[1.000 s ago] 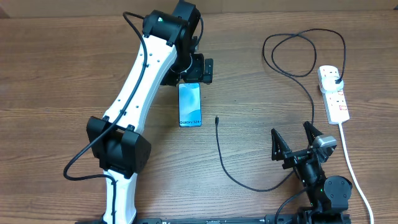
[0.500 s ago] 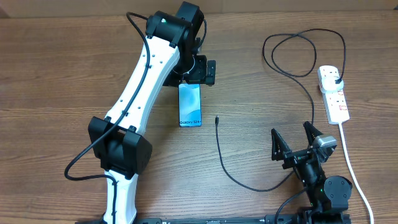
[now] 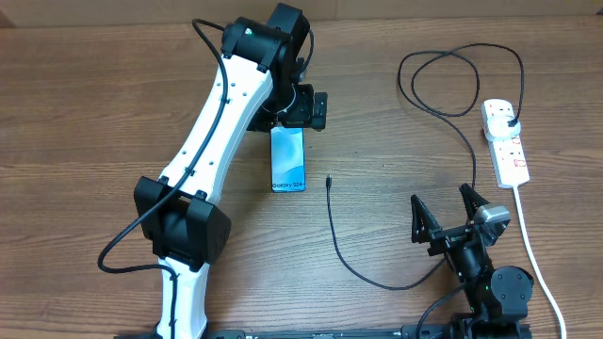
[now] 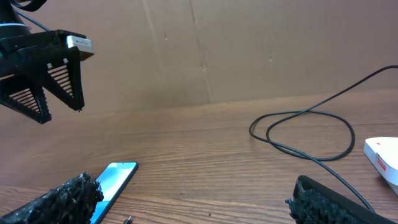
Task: Plug charger to phone and switch on socket
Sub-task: 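Move the left gripper over the Galaxy phone and lower toward it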
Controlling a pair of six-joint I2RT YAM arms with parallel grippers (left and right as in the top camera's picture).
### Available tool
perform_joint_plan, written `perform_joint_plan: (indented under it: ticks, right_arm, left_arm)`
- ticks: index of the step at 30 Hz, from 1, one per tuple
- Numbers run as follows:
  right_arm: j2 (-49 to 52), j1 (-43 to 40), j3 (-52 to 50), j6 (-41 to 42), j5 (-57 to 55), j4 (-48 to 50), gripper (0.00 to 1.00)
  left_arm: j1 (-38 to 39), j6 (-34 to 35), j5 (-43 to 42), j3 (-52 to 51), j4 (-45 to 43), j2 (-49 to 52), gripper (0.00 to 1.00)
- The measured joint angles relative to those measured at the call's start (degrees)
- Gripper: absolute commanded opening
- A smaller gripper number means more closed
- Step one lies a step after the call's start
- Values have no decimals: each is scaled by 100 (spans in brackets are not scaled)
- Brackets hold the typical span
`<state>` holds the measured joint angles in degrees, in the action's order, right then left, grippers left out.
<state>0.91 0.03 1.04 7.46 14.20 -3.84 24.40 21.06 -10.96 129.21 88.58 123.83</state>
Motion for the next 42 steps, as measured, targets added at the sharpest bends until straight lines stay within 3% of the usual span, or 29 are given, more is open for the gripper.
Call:
perform_joint_plan:
  ticks: [29, 35, 42]
  right_arm:
    - [0, 0, 0, 0, -2, -2, 100]
    - [0, 0, 0, 0, 0, -4, 100]
    - [0, 0, 0, 0, 0, -2, 100]
  left_arm:
    - [0, 33, -2, 0, 0, 0, 100]
    - [72, 372, -2, -107, -345, 0, 100]
    - [188, 1062, 332, -922, -673, 4, 100]
